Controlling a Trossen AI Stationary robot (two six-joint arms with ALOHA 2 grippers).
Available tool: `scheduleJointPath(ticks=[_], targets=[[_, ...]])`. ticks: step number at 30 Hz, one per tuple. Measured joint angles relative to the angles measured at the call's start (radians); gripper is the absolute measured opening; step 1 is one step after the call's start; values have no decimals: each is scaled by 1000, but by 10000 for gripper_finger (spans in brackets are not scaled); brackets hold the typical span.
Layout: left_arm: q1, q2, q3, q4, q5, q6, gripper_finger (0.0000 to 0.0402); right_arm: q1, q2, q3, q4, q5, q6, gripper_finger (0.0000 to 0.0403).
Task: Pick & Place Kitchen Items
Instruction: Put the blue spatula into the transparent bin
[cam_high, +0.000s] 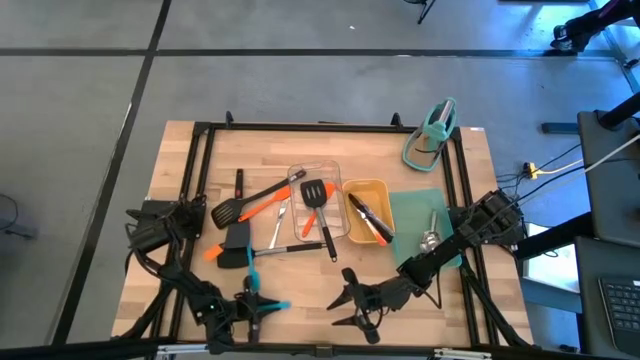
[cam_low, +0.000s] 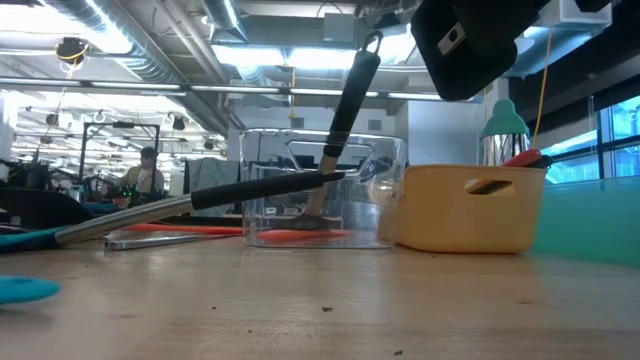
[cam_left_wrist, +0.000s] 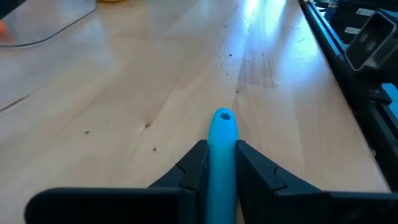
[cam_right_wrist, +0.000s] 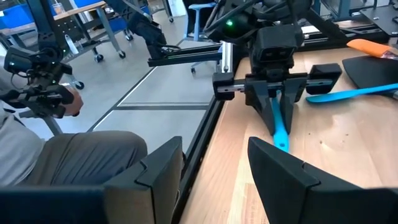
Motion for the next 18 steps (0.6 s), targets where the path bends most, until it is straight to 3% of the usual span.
scheduleJointPath(ticks=[8,18], targets=[[54,3,0,83,-11,122,53,2,0,0,-37,36,23,188],[120,4,1,317,40,361,47,6,6,0,-166,100,98,188]])
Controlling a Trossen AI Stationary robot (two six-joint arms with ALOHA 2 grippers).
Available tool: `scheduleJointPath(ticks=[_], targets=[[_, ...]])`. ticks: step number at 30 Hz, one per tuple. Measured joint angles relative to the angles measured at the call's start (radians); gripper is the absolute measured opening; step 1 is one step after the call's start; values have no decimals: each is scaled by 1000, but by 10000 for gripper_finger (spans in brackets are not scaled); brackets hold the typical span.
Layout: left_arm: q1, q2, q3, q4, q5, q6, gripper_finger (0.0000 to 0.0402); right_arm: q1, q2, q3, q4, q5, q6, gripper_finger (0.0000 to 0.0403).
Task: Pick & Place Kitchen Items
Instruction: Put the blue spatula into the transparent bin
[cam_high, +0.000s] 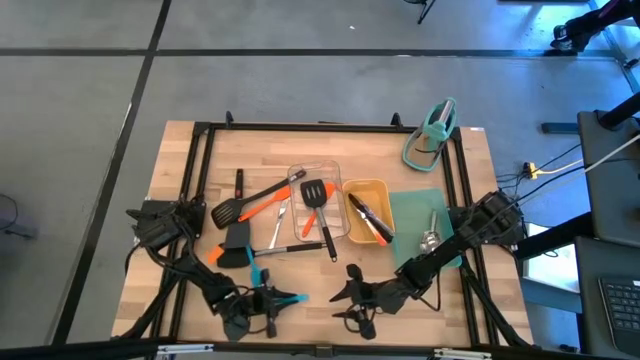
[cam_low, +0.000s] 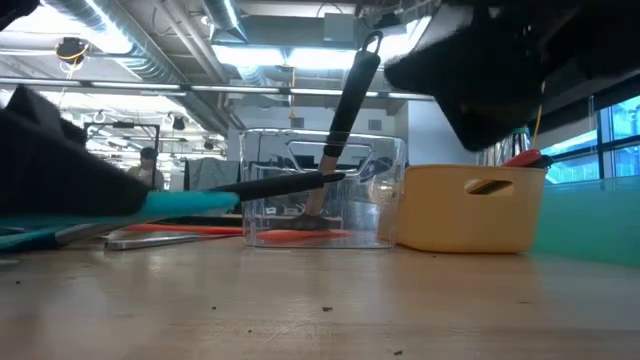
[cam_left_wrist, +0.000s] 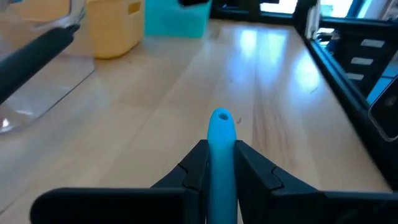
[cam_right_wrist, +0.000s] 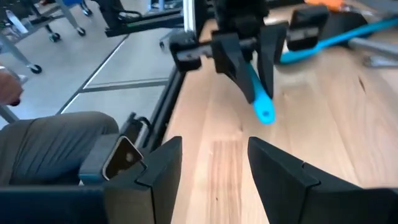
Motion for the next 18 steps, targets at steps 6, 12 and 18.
scheduleJointPath(ticks=[6,12,18], targets=[[24,-1,11,55,16,76,18,0,55,0,2,0,69,188],[43,-3,55,57,45,161,2,-7,113,4,32,0,144,188],[49,-4,60,27,49,168,1,-7,118,25,34,-1,142,188]])
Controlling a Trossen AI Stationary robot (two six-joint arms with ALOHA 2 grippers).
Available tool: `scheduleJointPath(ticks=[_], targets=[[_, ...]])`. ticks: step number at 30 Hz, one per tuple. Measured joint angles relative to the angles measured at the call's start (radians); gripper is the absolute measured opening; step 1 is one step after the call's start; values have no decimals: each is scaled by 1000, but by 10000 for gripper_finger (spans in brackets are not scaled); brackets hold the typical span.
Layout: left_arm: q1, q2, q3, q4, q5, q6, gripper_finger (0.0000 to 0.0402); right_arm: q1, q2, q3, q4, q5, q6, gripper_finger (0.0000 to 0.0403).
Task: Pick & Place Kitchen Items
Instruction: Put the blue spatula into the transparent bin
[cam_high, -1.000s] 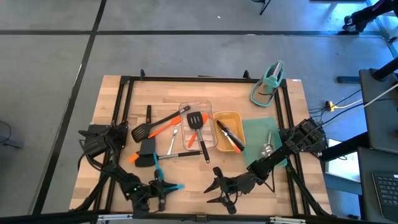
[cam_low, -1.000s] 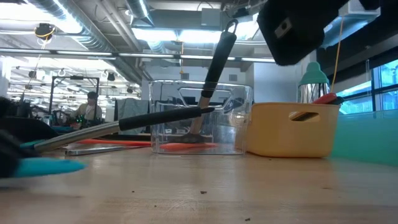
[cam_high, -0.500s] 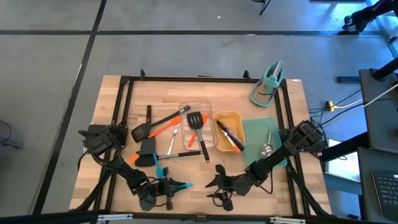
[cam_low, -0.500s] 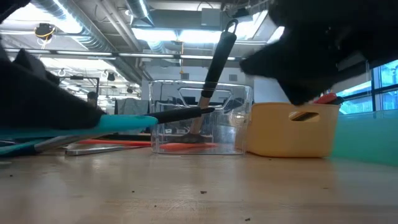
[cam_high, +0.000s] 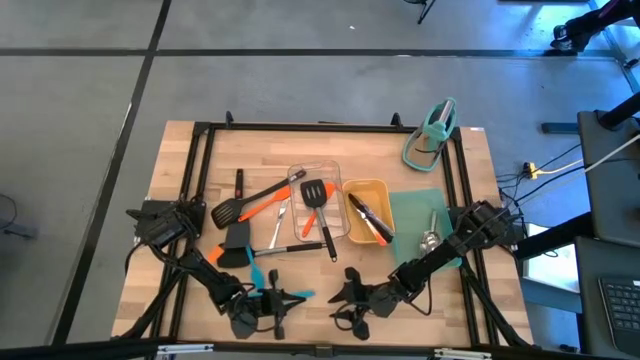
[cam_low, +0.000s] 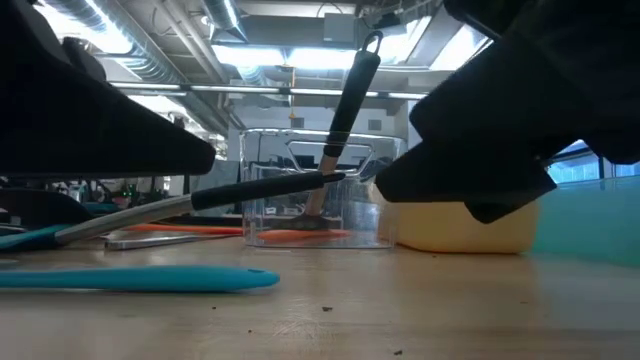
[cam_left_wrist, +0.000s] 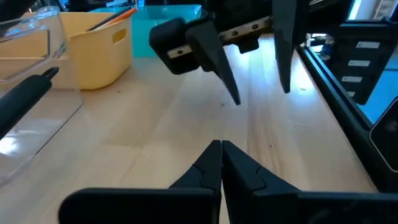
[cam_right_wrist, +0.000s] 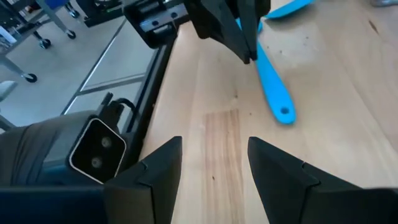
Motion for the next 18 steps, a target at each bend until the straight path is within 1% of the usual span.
scheduleJointPath(ticks=[6,10,13,15,18], targets=[[-20,0,0,-53,10,-67,2,2,0,16,-7,5,-16,188],[-54,-2,0,-87,5,-93,11,2,6,16,-4,72,-42,188],[-79,-20,0,-88,1,-92,22,-3,43,20,45,116,-88,188],[-101,-39,0,-100,-23,-87,30,-15,81,47,67,120,-111,188],[-135,-69,0,-146,-81,-95,39,-36,142,128,60,121,-120,188]])
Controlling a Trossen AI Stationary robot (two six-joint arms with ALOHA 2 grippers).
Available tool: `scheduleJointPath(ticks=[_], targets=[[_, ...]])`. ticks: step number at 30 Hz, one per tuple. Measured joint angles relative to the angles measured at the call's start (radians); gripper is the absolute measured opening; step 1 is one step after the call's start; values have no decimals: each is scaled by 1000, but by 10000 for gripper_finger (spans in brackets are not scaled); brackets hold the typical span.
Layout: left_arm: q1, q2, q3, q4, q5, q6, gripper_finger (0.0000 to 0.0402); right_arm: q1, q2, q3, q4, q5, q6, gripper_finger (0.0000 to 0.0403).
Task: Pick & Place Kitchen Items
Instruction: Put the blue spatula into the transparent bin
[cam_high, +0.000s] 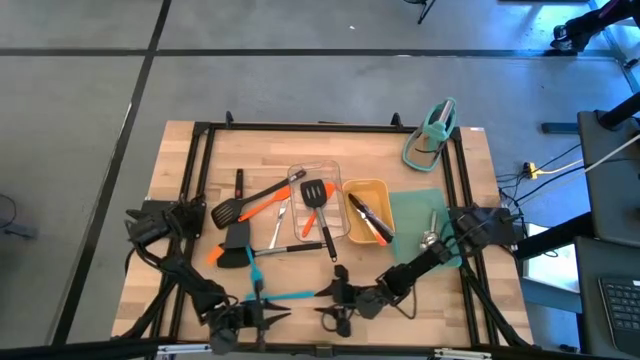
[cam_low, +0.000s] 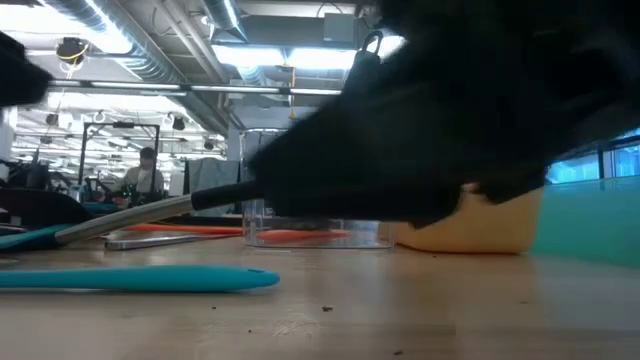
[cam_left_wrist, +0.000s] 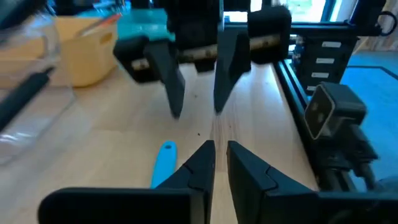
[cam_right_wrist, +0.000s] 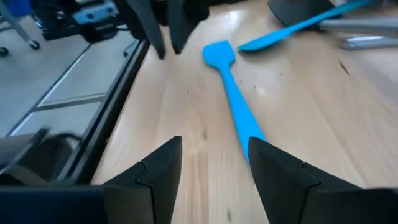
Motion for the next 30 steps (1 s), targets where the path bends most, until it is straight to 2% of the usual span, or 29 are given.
scheduleJointPath(ticks=[3,7,12,20,30], targets=[[-28,-15,0,-14,-54,-4,42,-18,60,103,-49,-19,-55,188],[-59,-16,0,-15,-107,-7,42,-37,116,250,-239,-37,-78,188],[-86,-16,0,-14,-116,-39,42,-51,140,344,-411,44,-92,188],[-124,-16,0,-14,-158,-87,40,-71,144,345,-399,52,-100,188],[-126,-16,0,-6,-164,-95,36,-129,222,337,-263,-166,-34,188]])
